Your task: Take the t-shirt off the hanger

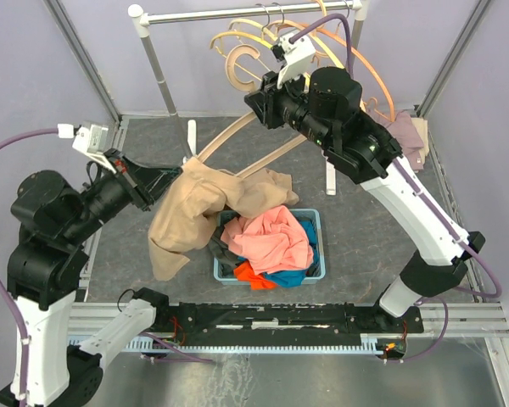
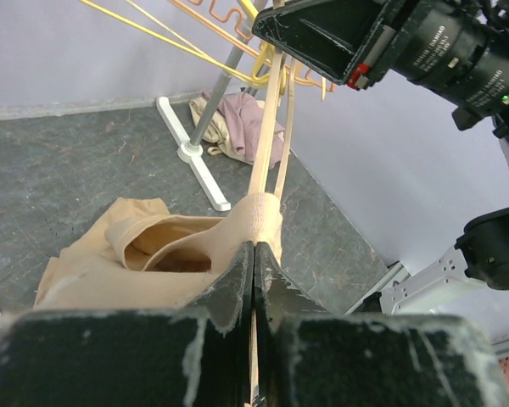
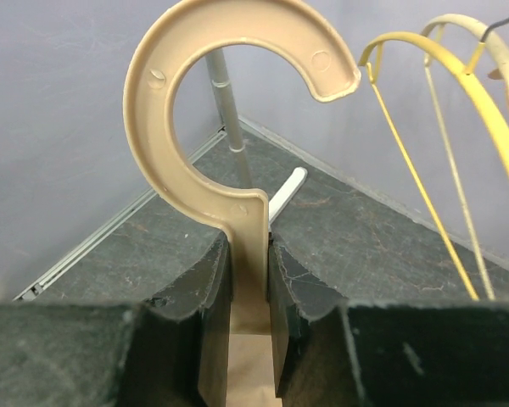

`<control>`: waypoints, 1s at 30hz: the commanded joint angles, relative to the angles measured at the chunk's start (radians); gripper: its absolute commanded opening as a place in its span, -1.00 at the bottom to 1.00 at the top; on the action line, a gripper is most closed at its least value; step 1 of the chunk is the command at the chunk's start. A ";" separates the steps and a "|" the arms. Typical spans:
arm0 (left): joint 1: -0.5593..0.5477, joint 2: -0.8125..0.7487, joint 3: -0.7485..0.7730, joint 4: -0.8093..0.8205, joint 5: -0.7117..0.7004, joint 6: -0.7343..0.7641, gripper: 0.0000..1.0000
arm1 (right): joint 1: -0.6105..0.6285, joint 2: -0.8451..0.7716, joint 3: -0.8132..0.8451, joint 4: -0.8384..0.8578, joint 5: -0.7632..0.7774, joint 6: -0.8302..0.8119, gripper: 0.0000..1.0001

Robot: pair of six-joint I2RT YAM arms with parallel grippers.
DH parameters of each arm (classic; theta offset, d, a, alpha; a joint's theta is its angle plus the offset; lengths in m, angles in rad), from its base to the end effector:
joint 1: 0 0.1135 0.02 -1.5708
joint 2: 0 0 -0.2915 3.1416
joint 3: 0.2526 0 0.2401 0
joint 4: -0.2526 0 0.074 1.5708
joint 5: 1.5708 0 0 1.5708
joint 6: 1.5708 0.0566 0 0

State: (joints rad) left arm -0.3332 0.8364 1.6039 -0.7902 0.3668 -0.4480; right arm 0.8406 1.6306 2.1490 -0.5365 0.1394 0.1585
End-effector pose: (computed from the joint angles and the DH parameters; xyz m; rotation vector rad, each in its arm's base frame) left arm 0.0662 -0.0444 0.5316 0.2027 1.6538 -0.8914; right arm 0.2324 0.2478 0.5694 -0.4386 1.5688 0.6649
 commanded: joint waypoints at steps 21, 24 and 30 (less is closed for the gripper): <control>0.002 -0.091 -0.106 0.142 0.179 -0.075 -0.95 | -0.023 -0.118 -0.060 0.197 0.187 -0.010 -0.90; 0.002 -0.075 -0.116 0.141 0.222 -0.083 -0.95 | -0.024 -0.125 -0.057 0.204 0.199 -0.013 -0.90; 0.002 -0.041 -0.108 0.157 0.242 -0.091 -0.95 | -0.025 -0.158 -0.078 0.232 0.275 -0.038 -0.90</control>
State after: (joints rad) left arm -0.3332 0.7670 1.4799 -0.7216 0.5591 -0.4862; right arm 0.8196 1.5261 2.0758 -0.3927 0.3397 0.1497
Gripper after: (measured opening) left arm 0.026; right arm 0.266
